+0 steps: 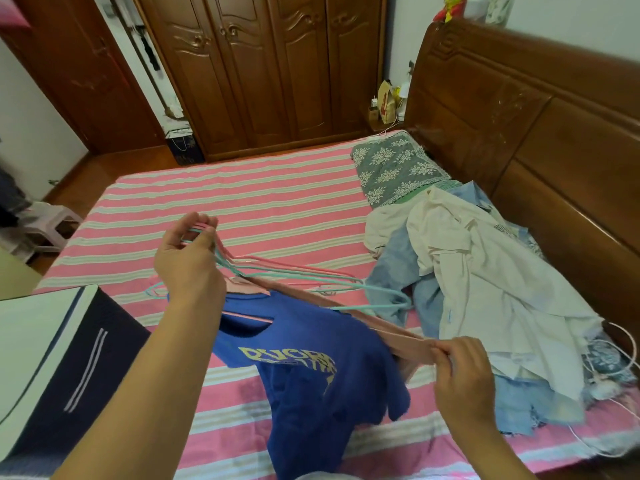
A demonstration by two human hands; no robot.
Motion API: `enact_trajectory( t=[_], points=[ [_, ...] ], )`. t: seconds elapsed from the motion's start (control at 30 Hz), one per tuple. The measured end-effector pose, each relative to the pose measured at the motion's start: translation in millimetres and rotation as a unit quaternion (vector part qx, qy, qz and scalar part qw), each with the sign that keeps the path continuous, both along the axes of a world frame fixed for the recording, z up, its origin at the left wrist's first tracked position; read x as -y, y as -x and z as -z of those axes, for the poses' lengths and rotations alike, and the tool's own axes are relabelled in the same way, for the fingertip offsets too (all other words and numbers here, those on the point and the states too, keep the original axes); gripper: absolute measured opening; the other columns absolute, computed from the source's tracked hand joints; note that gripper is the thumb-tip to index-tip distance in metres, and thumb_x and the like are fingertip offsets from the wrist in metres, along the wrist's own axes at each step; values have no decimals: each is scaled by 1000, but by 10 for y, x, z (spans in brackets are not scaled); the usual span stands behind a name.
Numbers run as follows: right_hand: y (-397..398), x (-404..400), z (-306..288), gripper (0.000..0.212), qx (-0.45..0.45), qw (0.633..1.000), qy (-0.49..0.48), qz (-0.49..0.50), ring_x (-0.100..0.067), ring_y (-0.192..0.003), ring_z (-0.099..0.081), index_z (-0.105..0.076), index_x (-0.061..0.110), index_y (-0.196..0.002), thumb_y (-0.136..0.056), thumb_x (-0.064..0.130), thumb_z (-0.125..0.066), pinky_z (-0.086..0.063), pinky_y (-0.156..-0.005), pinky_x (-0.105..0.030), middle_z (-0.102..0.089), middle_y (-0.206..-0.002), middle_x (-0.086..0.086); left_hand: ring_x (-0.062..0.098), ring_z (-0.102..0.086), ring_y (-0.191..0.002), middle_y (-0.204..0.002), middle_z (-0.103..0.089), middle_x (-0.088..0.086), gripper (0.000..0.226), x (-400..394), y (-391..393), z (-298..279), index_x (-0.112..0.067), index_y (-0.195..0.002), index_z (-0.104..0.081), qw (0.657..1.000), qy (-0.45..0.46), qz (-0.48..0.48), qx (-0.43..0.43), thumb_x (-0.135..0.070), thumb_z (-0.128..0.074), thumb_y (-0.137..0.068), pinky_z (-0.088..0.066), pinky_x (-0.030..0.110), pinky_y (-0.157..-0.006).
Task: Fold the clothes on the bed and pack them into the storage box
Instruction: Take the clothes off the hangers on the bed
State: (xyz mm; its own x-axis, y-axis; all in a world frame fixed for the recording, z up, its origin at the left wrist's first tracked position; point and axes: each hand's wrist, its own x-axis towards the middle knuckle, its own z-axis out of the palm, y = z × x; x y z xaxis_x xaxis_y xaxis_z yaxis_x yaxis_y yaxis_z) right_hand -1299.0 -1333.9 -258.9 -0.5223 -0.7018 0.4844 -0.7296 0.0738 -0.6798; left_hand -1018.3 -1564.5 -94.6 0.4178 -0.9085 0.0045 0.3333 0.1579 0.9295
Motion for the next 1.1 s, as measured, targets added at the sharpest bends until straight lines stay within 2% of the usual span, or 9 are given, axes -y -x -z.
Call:
enact_trajectory(
  t=[0.13,0.3,0.43,0.53,0.67,0.77,0.9,1.03,1.1],
  points=[
    [-129,144,239,19,192,972,-118,-66,-10,-75,-60,-68,19,-75,-90,8,-66,-42,-67,-12,-65,-75,7,22,-73,-83,-84,-70,9,35,310,-103,217,-7,-94,-65,988,-90,120,-34,22,-44,-94,-55,29,-82],
    [-359,390,315,29,328,866,-290,-243,1,-86,-69,-76,27,-89,-88,-1,-70,-51,-84,-23,-76,-90,16,23,-71,-82,-80,-69,8,26,363,-327,23,-7,-99,-60,960,-107,235,-112,4,-37,-103,-54,38,-94],
    [-24,591,162,33,278,878,-307,-241,-7,-91,-69,-72,27,-91,-92,-5,-63,-53,-88,-24,-76,-90,12,17,-56,-63,-70,-53,5,15,228,-618,-432,-11,-93,-58,927,-71,365,-47,-1,-50,-85,-52,30,-80],
    [81,1004,-270,24,218,892,-293,-266,4,-95,-63,-71,20,-107,-96,1,-60,-51,-90,-17,-70,-103,10,12,-38,-46,-58,-42,0,18,108,-750,-692,-13,-95,-59,900,-86,427,28,-7,-57,-79,-46,28,-64],
    [-238,1570,-915,29,132,948,-123,-263,-9,-100,-61,-73,13,-109,-94,-4,-56,-46,-90,-22,-67,-107,7,12,-16,-39,-50,-24,-4,21,-162,-760,-861,-13,-95,-58,884,-110,418,176,0,-44,-86,-36,26,-44],
    [-463,1707,-1338,36,118,978,-4,-174,-15,-77,-58,-72,15,-97,-87,-11,-49,-48,-73,-29,-65,-88,3,11,-20,-38,-50,-23,-4,16,-316,-857,-788,-11,-96,-60,876,-109,402,244,0,-48,-94,-31,25,-43],
    [-301,1678,-1691,42,156,987,24,-11,-18,-87,-58,-65,18,-100,-79,-11,-43,-47,-81,-31,-65,-93,0,12,-27,-45,-52,-34,-5,19,-444,-953,-620,-9,-99,-59,851,-111,381,343,-8,-41,-108,-31,25,-46],
    [-431,1646,-1798,37,90,967,-53,-231,-15,-83,-66,-69,21,-89,-83,-8,-48,-54,-86,-33,-71,-87,7,18,-29,-49,-57,-37,2,19,-516,-910,-467,-10,-105,-61,813,-99,418,392,-8,-43,-107,-28,25,-47],
    [-803,1624,-1619,32,16,905,-154,-396,-11,-87,-66,-72,24,-93,-89,-3,-55,-52,-87,-31,-72,-91,12,29,-34,-54,-64,-44,12,22,-539,-880,-447,-16,-109,-64,793,-93,446,403,-11,-43,-108,-30,31,-51]
  ],
)
